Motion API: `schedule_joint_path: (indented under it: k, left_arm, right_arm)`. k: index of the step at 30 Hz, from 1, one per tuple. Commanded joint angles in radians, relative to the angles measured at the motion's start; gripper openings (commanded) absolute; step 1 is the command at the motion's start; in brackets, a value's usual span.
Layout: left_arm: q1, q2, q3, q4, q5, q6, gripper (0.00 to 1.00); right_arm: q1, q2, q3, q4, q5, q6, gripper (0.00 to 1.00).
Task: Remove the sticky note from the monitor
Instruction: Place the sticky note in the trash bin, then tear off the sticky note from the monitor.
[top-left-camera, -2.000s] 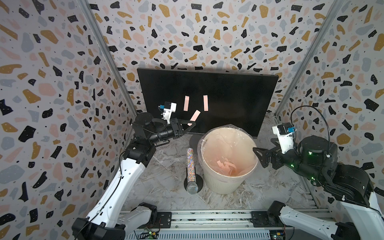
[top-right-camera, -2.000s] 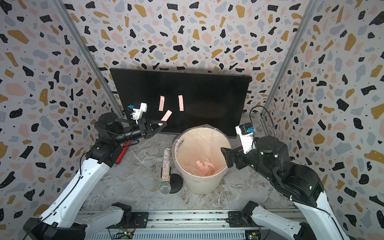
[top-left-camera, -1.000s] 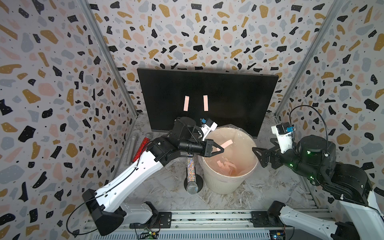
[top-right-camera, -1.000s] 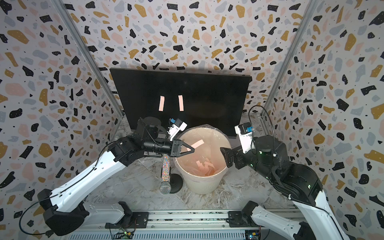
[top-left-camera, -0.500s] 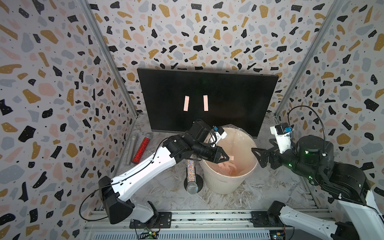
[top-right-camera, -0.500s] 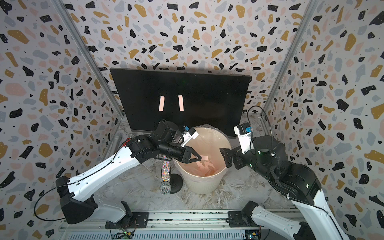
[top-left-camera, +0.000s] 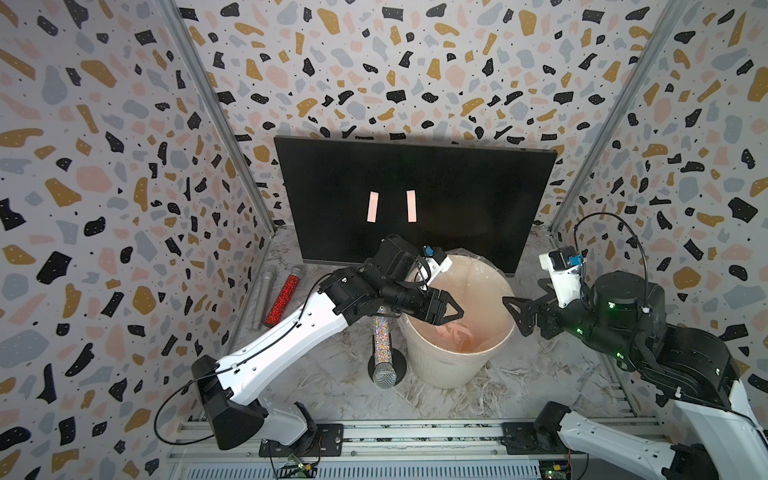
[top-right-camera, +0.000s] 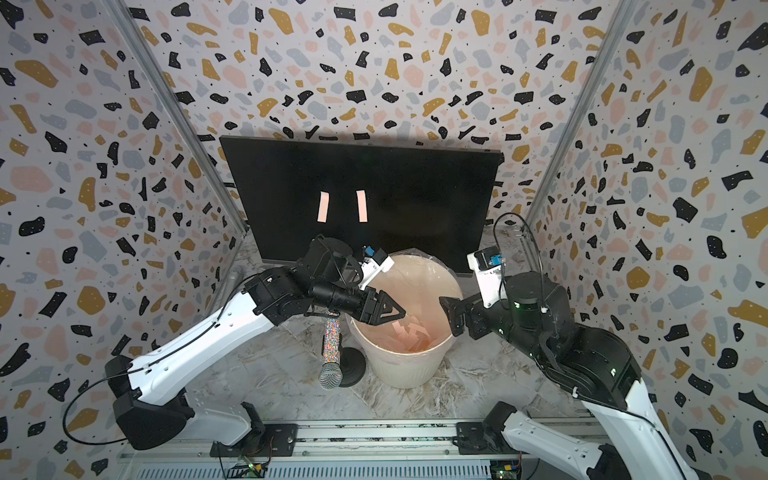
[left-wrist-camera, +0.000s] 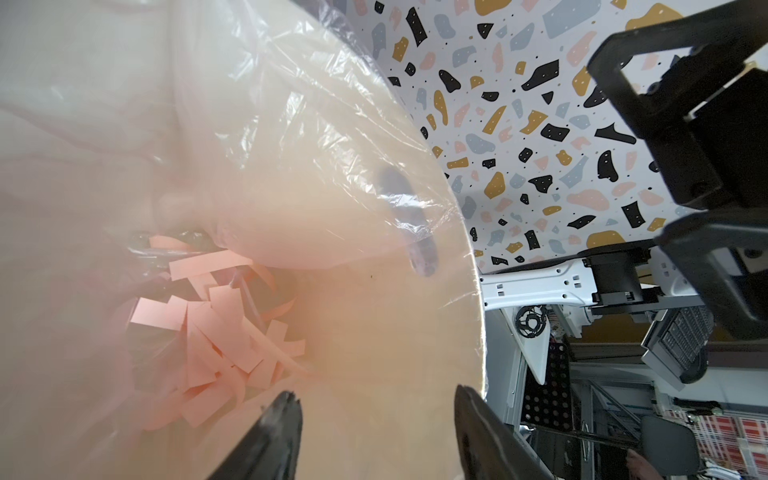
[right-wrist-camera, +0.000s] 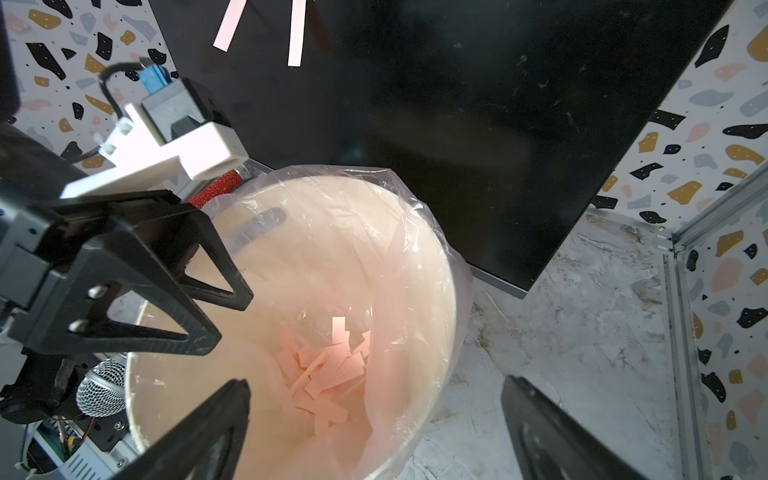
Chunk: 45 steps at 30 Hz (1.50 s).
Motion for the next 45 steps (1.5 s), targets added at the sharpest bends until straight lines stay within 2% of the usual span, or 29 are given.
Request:
schedule_joint_path:
  k: [1, 4, 8, 12, 16, 22, 26, 30, 34, 37, 45]
  left_arm:
    - [0.002, -0.042, 0.048, 0.031, -0.021, 0.031, 0.65]
    - [0.019, -0.063, 0.046, 0.052, -0.037, 0.026, 0.70]
    - [0.075, -0.117, 0.005, 0.099, -0.064, -0.011, 0.81]
    - [0.183, -0.185, -0.067, 0.167, -0.039, -0.061, 0.94]
    - [0.316, -0.245, -0.143, 0.264, 0.028, -0.135, 1.00]
    - [0.494, -0.260, -0.217, 0.390, 0.142, -0.235, 0.99]
    - [0.573, -0.239, -0.260, 0.485, 0.192, -0.304, 0.99]
    - [0.634, -0.199, -0.299, 0.663, 0.230, -0.427, 0.99]
    - [0.674, -0.145, -0.300, 0.777, 0.260, -0.512, 1.00]
    - [0.689, -0.106, -0.270, 0.799, 0.264, -0.525, 0.99]
    - [0.701, -0.011, -0.216, 0.886, 0.286, -0.594, 0.87]
  right_arm:
    - [-0.003, -0.013, -0.003, 0.012, 0.010, 0.010, 1.00]
    - [-0.003, -0.014, -0.004, 0.012, 0.010, 0.010, 1.00]
    - [-0.003, -0.015, -0.004, 0.011, 0.012, 0.008, 1.00]
    - [-0.004, -0.014, -0.005, 0.013, 0.011, 0.006, 1.00]
    - [-0.003, -0.015, -0.010, 0.013, 0.014, 0.005, 1.00]
    - [-0.004, -0.013, -0.015, 0.012, 0.017, 0.005, 1.00]
    - [-0.003, -0.010, -0.014, 0.013, 0.019, 0.003, 1.00]
    - [-0.003, -0.007, -0.014, 0.012, 0.019, 0.001, 1.00]
    - [-0.003, -0.004, -0.013, 0.012, 0.022, -0.003, 1.00]
    - [-0.004, -0.002, -0.013, 0.013, 0.021, -0.003, 1.00]
    - [-0.003, 0.008, -0.007, 0.014, 0.019, -0.007, 1.00]
